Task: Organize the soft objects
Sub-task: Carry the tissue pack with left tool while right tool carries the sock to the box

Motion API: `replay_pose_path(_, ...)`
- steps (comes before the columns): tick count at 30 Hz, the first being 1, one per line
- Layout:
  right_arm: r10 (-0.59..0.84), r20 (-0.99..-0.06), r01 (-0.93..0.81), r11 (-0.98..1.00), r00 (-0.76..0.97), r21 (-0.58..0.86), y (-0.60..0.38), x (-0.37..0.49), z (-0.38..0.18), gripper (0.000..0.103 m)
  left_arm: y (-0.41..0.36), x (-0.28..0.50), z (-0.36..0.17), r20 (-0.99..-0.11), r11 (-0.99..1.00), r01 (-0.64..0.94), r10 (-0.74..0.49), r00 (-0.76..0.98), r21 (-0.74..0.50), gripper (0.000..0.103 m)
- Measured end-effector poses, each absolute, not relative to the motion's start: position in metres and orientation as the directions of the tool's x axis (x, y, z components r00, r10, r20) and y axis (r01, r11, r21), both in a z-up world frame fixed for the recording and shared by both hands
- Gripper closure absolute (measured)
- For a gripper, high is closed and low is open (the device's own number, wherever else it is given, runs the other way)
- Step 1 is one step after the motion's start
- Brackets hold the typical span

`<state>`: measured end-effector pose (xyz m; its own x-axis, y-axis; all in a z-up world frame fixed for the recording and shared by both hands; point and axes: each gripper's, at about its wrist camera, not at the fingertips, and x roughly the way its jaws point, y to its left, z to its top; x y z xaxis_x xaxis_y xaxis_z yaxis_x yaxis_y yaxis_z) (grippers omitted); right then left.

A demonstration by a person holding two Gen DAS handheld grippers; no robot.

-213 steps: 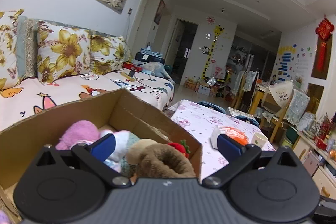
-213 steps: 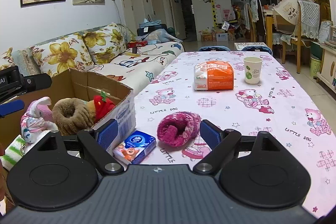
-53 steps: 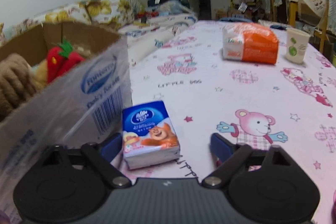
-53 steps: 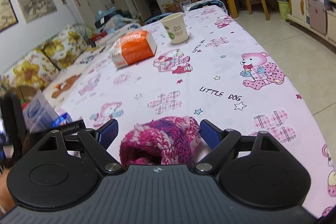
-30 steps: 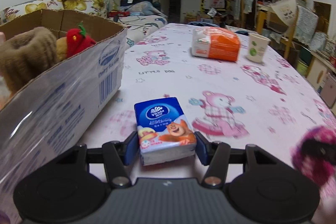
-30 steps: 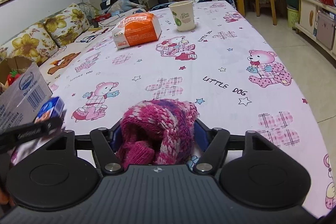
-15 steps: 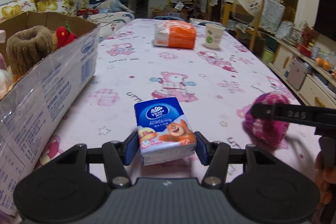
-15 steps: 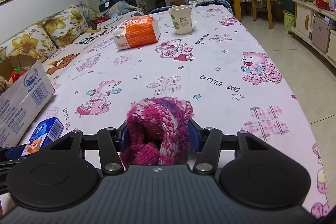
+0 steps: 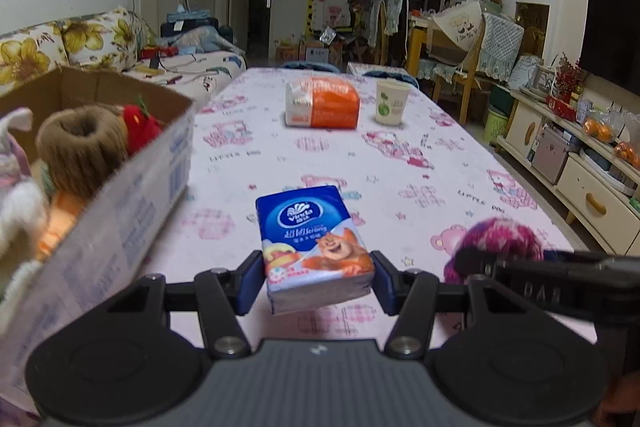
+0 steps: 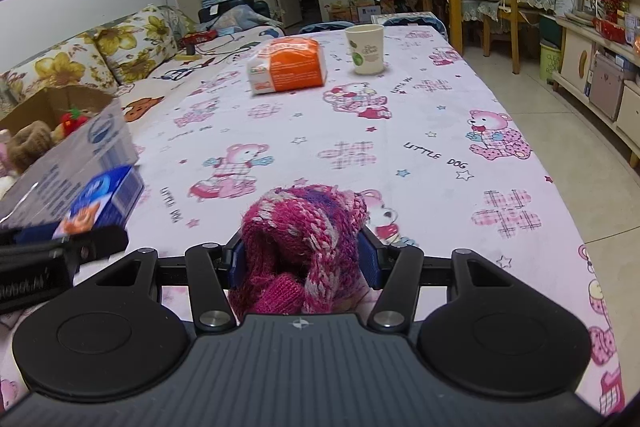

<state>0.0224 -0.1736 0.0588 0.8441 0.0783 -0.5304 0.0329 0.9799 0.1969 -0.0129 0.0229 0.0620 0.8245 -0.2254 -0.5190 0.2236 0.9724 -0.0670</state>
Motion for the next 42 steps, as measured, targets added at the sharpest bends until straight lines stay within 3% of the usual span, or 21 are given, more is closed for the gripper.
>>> replay_pose_path(19,0.11,-0.448,-0.016,0.978,0.887,0.21,-0.138,-0.008,0.096,0.035,0.053,-0.025,0.103,-0.397,0.978,0.209,-0.193,0.897,-0.002,0.047)
replay_pose_path(42,0.24,-0.361,-0.166,0.961,0.901,0.223,-0.088,0.019,0.135,0.035,0.117,-0.01,0.128,-0.296,0.999,0.027,-0.039,0.955,-0.042,0.047)
